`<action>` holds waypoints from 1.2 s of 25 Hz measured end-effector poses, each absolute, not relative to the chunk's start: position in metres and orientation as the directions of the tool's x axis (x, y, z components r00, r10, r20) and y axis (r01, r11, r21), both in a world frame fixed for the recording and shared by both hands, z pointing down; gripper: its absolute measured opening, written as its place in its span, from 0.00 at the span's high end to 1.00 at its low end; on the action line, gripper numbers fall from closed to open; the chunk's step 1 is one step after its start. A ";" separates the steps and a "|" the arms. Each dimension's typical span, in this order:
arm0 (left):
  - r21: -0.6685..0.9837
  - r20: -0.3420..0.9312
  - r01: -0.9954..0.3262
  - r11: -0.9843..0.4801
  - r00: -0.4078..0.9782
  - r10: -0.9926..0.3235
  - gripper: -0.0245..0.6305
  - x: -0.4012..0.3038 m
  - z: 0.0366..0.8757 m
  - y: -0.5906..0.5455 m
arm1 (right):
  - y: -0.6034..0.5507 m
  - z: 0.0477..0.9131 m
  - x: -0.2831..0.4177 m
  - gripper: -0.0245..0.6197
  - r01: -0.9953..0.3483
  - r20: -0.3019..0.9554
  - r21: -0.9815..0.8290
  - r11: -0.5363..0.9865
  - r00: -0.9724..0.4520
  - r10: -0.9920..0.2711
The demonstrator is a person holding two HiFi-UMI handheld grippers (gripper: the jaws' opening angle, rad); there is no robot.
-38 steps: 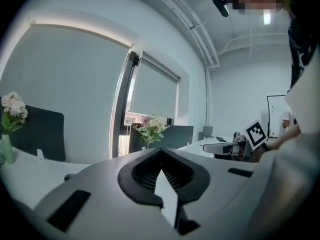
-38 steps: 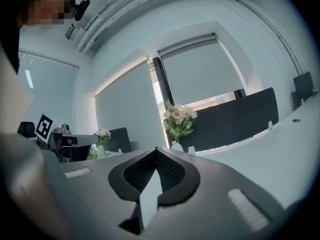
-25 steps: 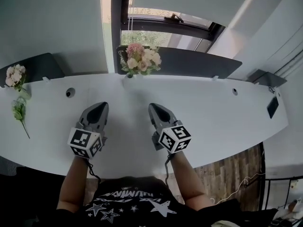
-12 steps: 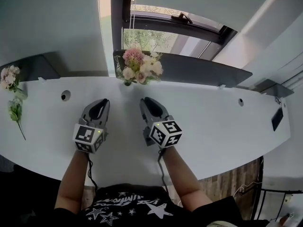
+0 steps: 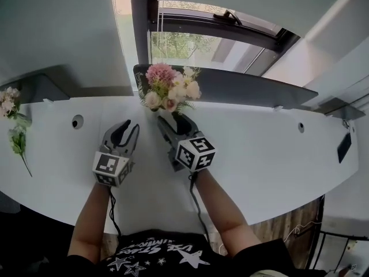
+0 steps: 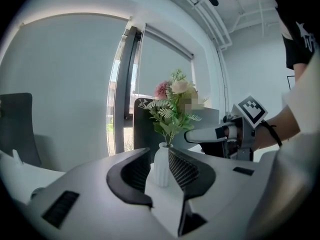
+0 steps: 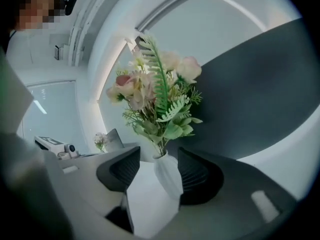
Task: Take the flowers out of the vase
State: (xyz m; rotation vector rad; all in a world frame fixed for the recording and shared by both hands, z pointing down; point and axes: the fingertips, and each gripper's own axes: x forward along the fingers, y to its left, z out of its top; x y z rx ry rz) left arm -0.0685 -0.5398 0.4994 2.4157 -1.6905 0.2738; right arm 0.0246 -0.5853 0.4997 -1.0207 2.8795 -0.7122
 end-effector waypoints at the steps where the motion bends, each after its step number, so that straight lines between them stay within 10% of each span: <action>1: 0.044 0.258 -0.939 -0.341 0.340 -0.904 0.80 -0.068 0.503 -0.543 | -0.588 0.503 0.022 0.64 -0.591 0.146 -0.420 0.688 -0.793 -0.592; 10: -0.019 0.270 -0.899 -0.438 0.417 -0.868 0.59 -0.046 0.525 -0.569 | -0.611 0.507 0.007 0.61 -0.580 0.112 -0.398 0.711 -0.800 -0.590; 30: -0.044 0.300 -0.836 -0.547 0.512 -0.805 0.56 -0.014 0.565 -0.608 | -0.624 0.510 -0.010 0.80 -0.511 0.067 -0.378 0.772 -0.847 -0.528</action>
